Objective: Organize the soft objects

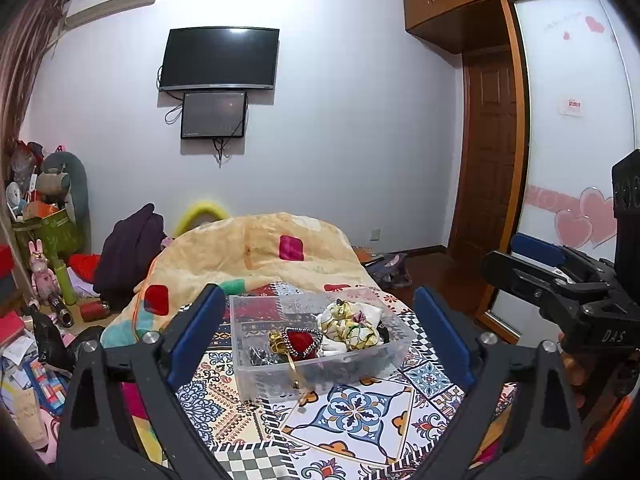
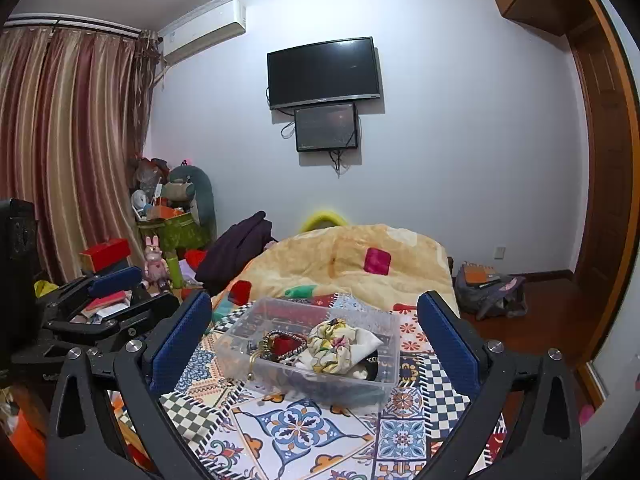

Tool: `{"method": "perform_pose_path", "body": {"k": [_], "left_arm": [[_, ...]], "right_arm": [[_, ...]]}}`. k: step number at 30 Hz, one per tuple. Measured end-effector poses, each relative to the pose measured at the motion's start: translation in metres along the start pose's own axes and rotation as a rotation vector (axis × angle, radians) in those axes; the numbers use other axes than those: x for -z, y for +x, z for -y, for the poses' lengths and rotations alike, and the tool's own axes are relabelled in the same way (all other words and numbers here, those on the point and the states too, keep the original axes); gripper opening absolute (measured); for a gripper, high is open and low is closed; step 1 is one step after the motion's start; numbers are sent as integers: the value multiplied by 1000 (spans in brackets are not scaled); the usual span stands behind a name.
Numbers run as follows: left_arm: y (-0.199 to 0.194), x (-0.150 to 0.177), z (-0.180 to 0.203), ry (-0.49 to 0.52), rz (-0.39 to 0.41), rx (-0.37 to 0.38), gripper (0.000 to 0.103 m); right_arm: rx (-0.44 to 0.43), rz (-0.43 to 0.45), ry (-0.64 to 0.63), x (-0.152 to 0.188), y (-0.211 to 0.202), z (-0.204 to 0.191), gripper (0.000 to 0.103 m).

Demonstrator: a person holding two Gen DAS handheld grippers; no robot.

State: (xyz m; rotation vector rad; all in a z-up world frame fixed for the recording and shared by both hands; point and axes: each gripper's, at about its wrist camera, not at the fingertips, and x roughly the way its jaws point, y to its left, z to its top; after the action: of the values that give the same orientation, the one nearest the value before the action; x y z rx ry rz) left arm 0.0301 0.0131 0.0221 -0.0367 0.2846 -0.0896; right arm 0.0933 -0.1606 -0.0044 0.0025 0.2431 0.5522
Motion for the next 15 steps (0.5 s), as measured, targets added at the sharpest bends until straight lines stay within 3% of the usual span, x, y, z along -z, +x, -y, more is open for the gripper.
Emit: {"method": "perform_pose_path", "body": {"k": [15], "left_arm": [[1,2,2,4,0,-4,100]], "right_arm": [[-3,9,16,7,-7,6,103]]}}
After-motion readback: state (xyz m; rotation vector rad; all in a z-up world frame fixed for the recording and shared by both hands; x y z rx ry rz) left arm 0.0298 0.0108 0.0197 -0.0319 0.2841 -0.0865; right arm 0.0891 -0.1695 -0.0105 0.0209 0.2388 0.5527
